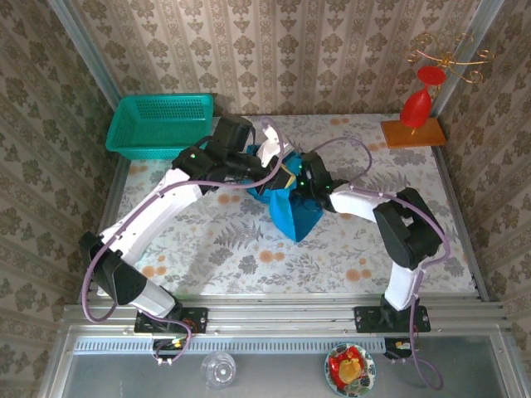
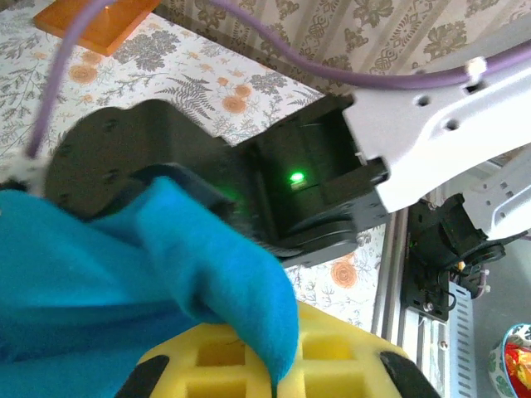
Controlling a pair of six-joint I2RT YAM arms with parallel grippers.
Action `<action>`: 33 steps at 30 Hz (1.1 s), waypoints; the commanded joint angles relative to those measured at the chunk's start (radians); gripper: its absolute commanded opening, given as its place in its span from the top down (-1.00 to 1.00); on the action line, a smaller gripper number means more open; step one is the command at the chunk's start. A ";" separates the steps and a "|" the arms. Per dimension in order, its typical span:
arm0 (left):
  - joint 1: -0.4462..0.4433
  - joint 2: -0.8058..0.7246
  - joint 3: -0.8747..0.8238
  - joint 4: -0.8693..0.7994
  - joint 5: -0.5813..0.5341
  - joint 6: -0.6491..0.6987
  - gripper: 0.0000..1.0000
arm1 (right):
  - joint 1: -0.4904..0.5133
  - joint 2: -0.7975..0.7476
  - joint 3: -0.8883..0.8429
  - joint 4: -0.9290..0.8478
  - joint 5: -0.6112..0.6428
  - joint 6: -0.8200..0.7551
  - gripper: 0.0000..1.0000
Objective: Fold the inside-out t-shirt
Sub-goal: Turn the T-shirt inside out at the center of the table.
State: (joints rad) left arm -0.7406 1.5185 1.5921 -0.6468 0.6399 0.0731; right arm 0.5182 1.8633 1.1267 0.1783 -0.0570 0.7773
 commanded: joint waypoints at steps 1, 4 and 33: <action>-0.012 -0.018 0.041 -0.019 -0.028 0.020 1.00 | 0.032 0.070 0.094 -0.051 -0.065 -0.078 0.01; -0.015 -0.024 0.044 -0.010 -0.043 0.010 1.00 | 0.056 0.144 0.197 -0.177 -0.073 -0.132 -0.19; 0.277 -0.100 -0.464 0.304 -0.370 -0.196 1.00 | -0.094 -0.289 0.076 -0.841 -0.034 -0.411 1.00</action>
State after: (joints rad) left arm -0.4686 1.3815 1.1606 -0.4324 0.2855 -0.0792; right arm 0.4156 1.6749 1.1542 -0.5209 -0.0296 0.4408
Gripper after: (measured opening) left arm 0.061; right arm 0.067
